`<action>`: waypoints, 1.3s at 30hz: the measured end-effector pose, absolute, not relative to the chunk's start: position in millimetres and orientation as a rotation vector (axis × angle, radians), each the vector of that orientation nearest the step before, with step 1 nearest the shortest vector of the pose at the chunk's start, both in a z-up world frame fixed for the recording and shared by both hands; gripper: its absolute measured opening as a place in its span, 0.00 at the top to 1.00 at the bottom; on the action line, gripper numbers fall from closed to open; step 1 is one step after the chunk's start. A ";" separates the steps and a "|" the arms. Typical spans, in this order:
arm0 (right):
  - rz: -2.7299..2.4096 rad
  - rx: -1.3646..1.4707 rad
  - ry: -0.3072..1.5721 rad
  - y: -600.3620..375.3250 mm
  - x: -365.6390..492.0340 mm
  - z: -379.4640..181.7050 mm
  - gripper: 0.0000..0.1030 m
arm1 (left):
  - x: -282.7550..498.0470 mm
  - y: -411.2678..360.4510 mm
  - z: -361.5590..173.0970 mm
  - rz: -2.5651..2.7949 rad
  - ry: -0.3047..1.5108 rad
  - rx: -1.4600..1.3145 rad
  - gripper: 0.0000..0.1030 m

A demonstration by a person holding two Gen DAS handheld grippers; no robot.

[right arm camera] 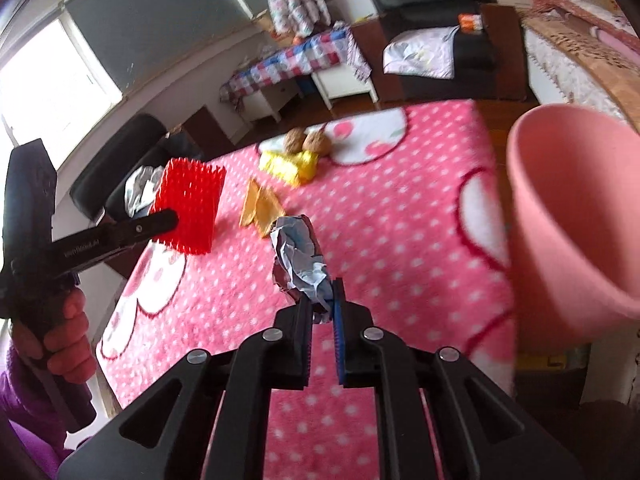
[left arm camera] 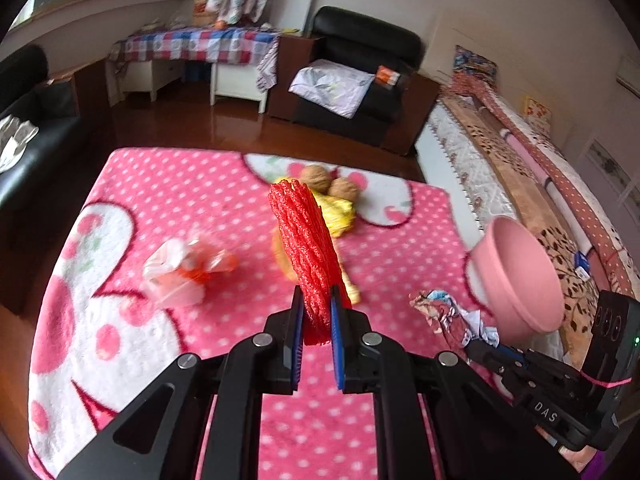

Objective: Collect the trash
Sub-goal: 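Carry the red mesh in the left tool and foil in the right tool over the bucket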

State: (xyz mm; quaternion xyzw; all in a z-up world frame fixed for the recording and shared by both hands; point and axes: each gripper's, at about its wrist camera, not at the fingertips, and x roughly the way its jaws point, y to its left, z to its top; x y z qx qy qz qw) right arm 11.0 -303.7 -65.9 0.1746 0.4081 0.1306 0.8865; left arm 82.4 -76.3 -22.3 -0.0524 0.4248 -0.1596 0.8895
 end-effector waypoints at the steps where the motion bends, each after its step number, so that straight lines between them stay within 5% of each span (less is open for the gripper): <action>1: 0.258 0.374 0.834 -310.2 8.1 -62.3 0.91 | 81.2 -83.5 -18.2 -0.348 0.873 -0.099 0.90; 39: -0.278 0.494 0.662 -488.8 -25.3 -52.7 0.91 | 75.2 -334.9 4.5 -0.716 0.818 0.163 0.90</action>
